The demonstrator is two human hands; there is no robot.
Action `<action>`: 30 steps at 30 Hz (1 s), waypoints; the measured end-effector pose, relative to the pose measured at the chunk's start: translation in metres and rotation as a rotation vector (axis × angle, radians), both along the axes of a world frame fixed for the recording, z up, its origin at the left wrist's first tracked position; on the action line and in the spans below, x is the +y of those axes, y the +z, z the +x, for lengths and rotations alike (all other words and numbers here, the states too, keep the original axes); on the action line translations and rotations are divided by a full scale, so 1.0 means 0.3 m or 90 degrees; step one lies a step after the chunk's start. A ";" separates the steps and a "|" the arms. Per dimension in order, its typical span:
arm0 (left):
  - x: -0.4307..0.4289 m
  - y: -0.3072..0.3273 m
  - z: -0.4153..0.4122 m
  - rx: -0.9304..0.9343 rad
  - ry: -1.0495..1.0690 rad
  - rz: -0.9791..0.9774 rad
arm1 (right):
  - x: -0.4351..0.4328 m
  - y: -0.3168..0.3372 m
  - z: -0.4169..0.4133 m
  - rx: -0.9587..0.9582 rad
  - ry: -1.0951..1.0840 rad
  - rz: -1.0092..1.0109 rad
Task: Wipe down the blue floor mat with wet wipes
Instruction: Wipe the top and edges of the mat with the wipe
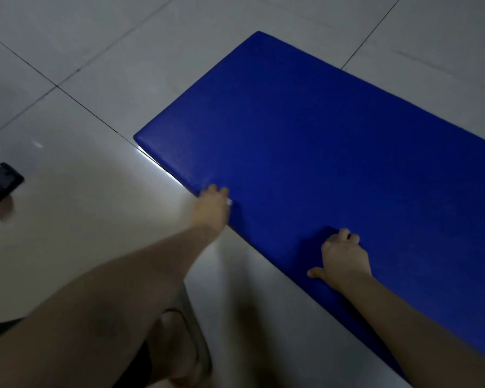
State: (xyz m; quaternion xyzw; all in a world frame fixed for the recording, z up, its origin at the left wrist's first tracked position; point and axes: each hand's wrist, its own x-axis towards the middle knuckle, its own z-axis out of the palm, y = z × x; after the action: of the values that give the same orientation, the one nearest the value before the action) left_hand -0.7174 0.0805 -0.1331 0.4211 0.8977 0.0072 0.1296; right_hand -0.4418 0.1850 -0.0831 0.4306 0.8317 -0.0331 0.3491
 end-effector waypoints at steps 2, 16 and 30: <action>-0.002 -0.010 -0.071 0.001 0.103 0.009 | -0.004 -0.002 0.005 0.009 -0.002 0.007; -0.063 -0.062 0.568 -0.175 -0.316 0.044 | 0.005 -0.009 0.006 0.027 -0.013 0.001; -0.019 -0.026 0.198 -0.093 0.258 0.176 | 0.000 -0.016 0.016 0.025 -0.011 0.010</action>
State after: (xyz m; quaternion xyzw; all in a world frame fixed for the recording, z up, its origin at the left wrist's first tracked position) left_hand -0.6582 0.0747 -0.1410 0.2446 0.9425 0.1861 0.1314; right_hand -0.4368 0.1849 -0.0880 0.4394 0.8349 -0.0378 0.3293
